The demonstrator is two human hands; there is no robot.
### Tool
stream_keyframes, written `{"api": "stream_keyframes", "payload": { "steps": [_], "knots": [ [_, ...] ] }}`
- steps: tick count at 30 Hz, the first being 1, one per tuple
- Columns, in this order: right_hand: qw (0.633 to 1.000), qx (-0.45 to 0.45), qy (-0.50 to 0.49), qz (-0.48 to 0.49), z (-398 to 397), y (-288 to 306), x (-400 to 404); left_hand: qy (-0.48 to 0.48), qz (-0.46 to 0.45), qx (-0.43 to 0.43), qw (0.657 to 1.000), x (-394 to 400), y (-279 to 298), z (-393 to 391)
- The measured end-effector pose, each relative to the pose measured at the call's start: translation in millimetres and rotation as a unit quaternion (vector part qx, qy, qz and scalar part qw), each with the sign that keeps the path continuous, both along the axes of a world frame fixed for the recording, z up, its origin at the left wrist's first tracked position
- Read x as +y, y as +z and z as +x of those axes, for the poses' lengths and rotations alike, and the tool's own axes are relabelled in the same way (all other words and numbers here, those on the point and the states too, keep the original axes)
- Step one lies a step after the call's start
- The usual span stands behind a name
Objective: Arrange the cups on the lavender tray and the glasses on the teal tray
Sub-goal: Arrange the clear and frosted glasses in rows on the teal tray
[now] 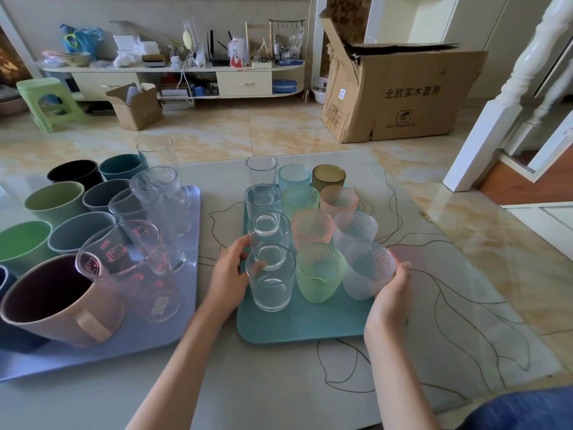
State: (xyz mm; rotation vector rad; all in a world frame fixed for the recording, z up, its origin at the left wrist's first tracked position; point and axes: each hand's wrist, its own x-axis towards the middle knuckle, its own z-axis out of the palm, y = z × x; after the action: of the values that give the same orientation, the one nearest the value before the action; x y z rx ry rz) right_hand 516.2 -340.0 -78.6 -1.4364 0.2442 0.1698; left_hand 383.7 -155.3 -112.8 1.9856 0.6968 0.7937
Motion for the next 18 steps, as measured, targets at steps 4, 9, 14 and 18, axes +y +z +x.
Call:
{"api": "stream_keyframes", "payload": {
  "steps": [4,9,14,18],
  "knots": [
    [1.0,-0.004,0.003,-0.017,-1.7,1.0,-0.7,0.025,0.041,0.026,0.999,-2.3,-2.2,-0.3],
    [1.0,-0.006,0.004,-0.008,-2.9,2.4,-0.1,0.083,-0.08,-0.054,0.992,-14.8,-1.7,-5.7],
    [1.0,-0.009,0.009,0.021,-5.5,2.6,2.9,0.143,-0.206,-0.197,0.948,-62.6,20.8,-13.6],
    [0.999,-0.012,0.026,0.031,-4.2,0.0,2.4,0.134,-0.016,-0.068,0.989,-75.4,27.1,-16.4]
  ]
}}
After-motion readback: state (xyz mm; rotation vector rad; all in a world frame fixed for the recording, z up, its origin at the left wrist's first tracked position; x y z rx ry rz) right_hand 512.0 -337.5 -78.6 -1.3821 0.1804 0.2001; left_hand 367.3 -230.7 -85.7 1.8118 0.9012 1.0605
